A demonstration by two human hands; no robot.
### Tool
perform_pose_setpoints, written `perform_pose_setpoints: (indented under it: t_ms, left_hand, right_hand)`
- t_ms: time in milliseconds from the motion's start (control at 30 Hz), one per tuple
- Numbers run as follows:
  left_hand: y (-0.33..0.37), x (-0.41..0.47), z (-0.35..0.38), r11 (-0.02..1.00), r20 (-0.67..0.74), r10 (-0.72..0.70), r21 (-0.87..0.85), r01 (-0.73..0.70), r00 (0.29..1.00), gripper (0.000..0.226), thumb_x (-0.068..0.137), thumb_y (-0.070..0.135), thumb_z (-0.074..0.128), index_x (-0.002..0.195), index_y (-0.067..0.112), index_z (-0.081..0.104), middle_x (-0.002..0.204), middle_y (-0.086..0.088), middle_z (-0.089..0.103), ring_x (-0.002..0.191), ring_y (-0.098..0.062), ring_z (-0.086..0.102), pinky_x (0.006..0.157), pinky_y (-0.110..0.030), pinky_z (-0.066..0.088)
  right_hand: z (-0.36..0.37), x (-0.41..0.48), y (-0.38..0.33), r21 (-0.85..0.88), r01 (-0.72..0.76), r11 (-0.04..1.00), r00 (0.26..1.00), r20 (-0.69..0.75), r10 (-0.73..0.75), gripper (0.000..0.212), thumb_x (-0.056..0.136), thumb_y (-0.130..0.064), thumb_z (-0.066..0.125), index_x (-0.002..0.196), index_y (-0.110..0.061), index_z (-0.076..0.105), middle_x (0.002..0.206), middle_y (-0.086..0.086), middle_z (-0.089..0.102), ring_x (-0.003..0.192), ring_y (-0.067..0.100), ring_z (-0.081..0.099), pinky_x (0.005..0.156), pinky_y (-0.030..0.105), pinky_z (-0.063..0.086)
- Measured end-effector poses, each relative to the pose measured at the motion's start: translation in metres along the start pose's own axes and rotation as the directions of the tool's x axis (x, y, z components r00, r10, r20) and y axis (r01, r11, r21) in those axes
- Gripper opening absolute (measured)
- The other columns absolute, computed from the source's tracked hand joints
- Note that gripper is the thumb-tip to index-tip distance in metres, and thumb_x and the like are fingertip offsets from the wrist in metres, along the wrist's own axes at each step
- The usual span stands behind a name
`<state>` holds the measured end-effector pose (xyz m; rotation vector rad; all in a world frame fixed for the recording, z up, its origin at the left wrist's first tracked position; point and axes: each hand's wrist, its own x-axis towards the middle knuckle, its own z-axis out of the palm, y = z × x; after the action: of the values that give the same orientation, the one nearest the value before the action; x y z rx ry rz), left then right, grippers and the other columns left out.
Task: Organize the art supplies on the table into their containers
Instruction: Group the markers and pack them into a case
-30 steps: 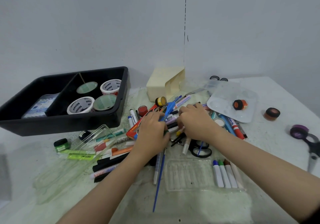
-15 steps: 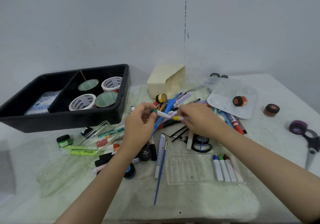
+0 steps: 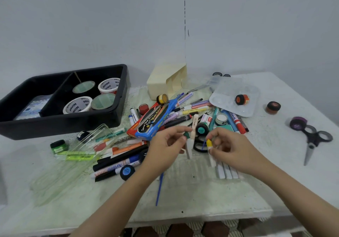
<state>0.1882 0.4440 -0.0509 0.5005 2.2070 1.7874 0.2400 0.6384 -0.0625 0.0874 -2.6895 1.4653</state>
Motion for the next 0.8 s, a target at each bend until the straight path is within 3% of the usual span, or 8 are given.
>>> perform_pose_setpoints:
  t_ms: [67,200,400,600,667,733,800]
  left_hand:
    - [-0.004,-0.002,0.009,0.999,0.05,-0.034,-0.022,0.035,0.998,0.033,0.092,-0.001,0.051,0.097,0.026,0.068,0.075,-0.006,0.06,0.068,-0.012,0.061,0.065,-0.022,0.054]
    - [-0.014,-0.004,0.024,0.994,0.119,-0.105,-0.006,0.107,0.987,0.033,0.092,0.0,0.051,0.091,0.028,0.068,0.07,-0.002,0.055,0.062,-0.009,0.059,0.063,-0.023,0.054]
    - [-0.026,-0.003,0.033,0.985,0.087,-0.161,0.072,0.155,0.983,0.028,0.091,0.002,0.053,0.093,0.026,0.068,0.075,-0.009,0.062,0.07,-0.02,0.063,0.072,-0.036,0.057]
    - [-0.028,-0.002,0.037,0.982,0.048,-0.159,0.11,0.153,0.986,0.028,0.091,0.004,0.055,0.089,0.03,0.067,0.071,-0.008,0.061,0.07,-0.023,0.061,0.076,-0.045,0.056]
    - [-0.029,-0.002,0.037,0.983,0.043,-0.156,0.104,0.151,0.987,0.028,0.09,0.004,0.055,0.089,0.03,0.067,0.073,-0.011,0.062,0.071,-0.024,0.061,0.077,-0.047,0.056]
    - [-0.029,-0.002,0.037,0.983,0.041,-0.158,0.099,0.153,0.987,0.028,0.091,0.004,0.055,0.09,0.029,0.068,0.073,-0.009,0.062,0.072,-0.024,0.062,0.078,-0.047,0.056]
    - [-0.031,-0.002,0.037,0.983,0.042,-0.164,0.092,0.159,0.986,0.028,0.09,0.004,0.055,0.088,0.029,0.068,0.072,-0.008,0.062,0.072,-0.024,0.062,0.078,-0.046,0.056]
  right_hand:
    - [0.0,-0.005,0.003,-0.057,0.004,0.998,1.0,-0.012,-0.005,0.023,0.079,-0.006,0.068,0.089,-0.025,0.061,0.071,-0.002,0.063,0.06,0.008,0.056,0.056,0.016,0.044]
    - [0.0,-0.009,0.007,-0.093,-0.016,0.996,1.0,-0.012,0.015,0.024,0.079,-0.009,0.067,0.092,-0.028,0.058,0.071,-0.005,0.062,0.061,0.004,0.053,0.058,0.017,0.043]
    - [-0.001,-0.009,0.011,-0.256,0.021,0.967,0.999,0.048,-0.009,0.019,0.082,-0.022,0.068,0.094,-0.033,0.058,0.083,-0.016,0.058,0.068,0.009,0.055,0.057,0.017,0.043]
    - [0.001,-0.012,0.012,-0.468,0.092,0.879,0.99,0.134,-0.032,0.026,0.085,-0.037,0.063,0.109,-0.027,0.061,0.087,-0.026,0.042,0.078,-0.01,0.042,0.064,0.007,0.032]
    - [0.0,-0.014,0.011,-0.493,0.116,0.862,0.987,0.157,-0.043,0.036,0.084,-0.041,0.063,0.117,-0.028,0.06,0.097,-0.023,0.048,0.089,-0.006,0.044,0.075,0.009,0.035]
    - [0.0,-0.017,0.011,-0.527,0.141,0.838,0.982,0.184,-0.049,0.047,0.082,-0.047,0.063,0.125,-0.029,0.057,0.111,-0.015,0.054,0.103,0.002,0.046,0.088,0.022,0.041]
    - [0.0,-0.02,0.012,-0.556,0.156,0.816,0.981,0.183,-0.063,0.052,0.082,-0.051,0.062,0.127,-0.028,0.056,0.115,-0.012,0.055,0.107,0.005,0.046,0.091,0.025,0.041]
